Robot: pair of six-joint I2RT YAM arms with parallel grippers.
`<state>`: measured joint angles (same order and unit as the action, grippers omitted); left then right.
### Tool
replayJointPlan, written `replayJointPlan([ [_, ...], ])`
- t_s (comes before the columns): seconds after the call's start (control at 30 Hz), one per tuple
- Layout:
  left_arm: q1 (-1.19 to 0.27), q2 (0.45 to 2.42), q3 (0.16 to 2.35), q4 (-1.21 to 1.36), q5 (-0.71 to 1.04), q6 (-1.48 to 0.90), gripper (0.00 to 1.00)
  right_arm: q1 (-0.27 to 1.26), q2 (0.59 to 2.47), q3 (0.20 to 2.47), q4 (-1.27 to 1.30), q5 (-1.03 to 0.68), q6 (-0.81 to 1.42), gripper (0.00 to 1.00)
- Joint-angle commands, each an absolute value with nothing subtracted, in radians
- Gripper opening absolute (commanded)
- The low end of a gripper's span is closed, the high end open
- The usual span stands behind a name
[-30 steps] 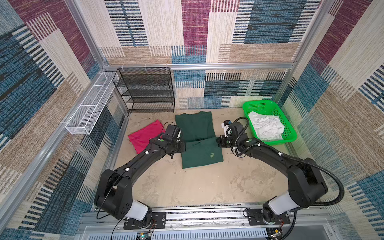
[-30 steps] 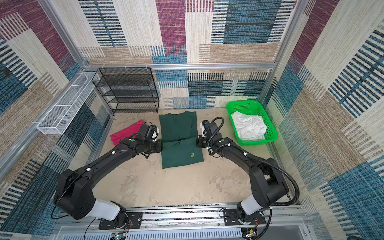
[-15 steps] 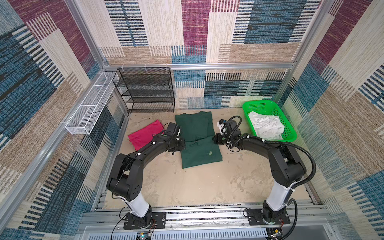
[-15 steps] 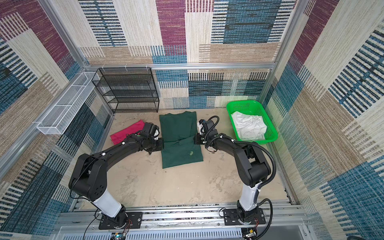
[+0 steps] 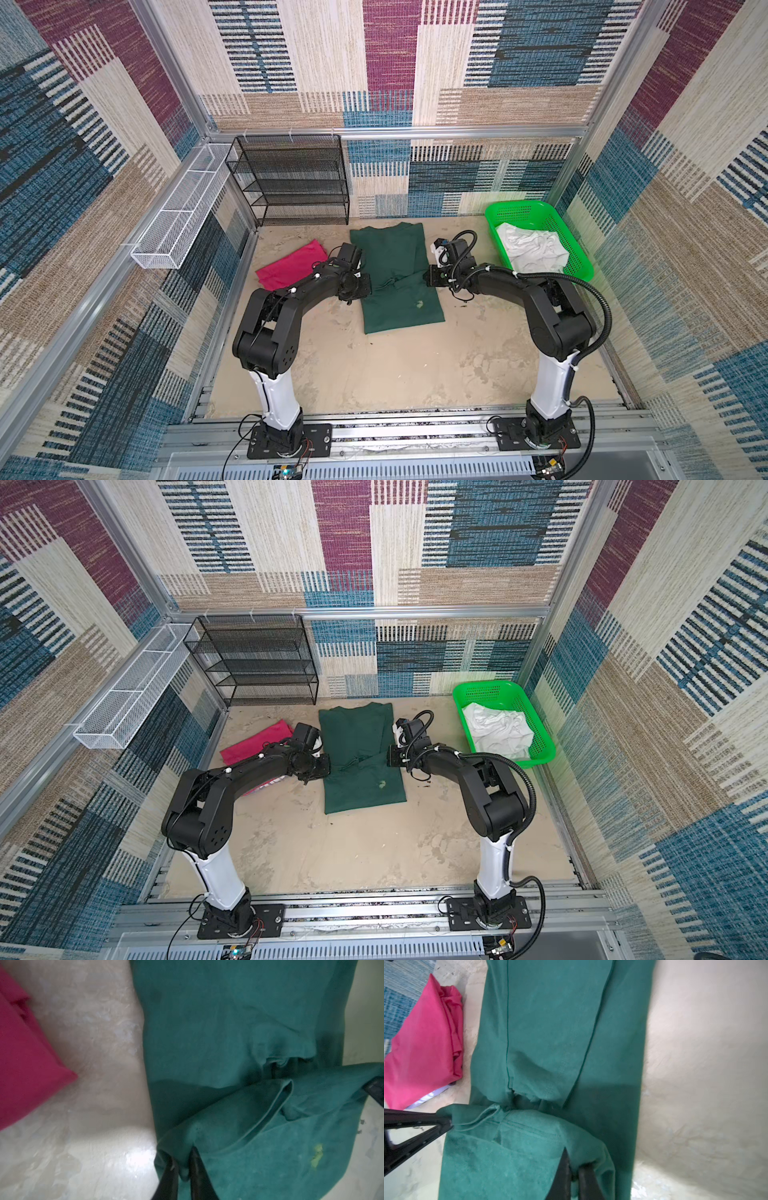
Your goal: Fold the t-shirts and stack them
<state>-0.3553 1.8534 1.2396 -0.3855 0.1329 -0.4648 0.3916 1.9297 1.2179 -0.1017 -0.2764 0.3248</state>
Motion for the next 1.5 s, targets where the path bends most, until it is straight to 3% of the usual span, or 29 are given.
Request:
replayJointPlan([
  [0.0, -0.349, 1.847, 1.264, -0.371, 0.093, -0.435, 0.23, 0.391, 1.889, 1.209, -0.080, -0.229, 0.315, 0.25],
  [0.03, -0.348, 1.840, 1.263, -0.368, 0.086, -0.433, 0.26, 0.391, 1.871, 1.194, -0.073, -0.223, 0.320, 0.33],
  [0.13, -0.348, 1.811, 1.242, -0.354, 0.090, -0.433, 0.33, 0.393, 1.812, 1.141, -0.062, -0.223, 0.338, 0.41],
  [0.27, -0.361, 1.728, 1.133, -0.254, 0.157, -0.470, 0.33, 0.396, 1.746, 1.052, -0.037, -0.266, 0.376, 0.44],
  [0.33, -0.378, 1.695, 1.078, -0.196, 0.193, -0.491, 0.33, 0.400, 1.732, 1.017, -0.020, -0.307, 0.392, 0.41],
  [0.43, -0.407, 1.697, 1.032, -0.137, 0.239, -0.518, 0.29, 0.414, 1.734, 0.970, 0.015, -0.360, 0.426, 0.23],
  [0.53, -0.429, 1.759, 1.048, -0.132, 0.240, -0.527, 0.27, 0.438, 1.747, 0.936, 0.050, -0.373, 0.453, 0.17],
  [1.23, -0.424, 1.997, 1.351, -0.137, 0.023, -0.462, 0.28, 0.465, 1.751, 0.788, 0.017, -0.347, 0.503, 0.12],
  [1.47, -0.416, 1.891, 1.268, -0.115, 0.086, -0.467, 0.26, 0.465, 1.699, 0.843, -0.035, -0.341, 0.495, 0.13],
])
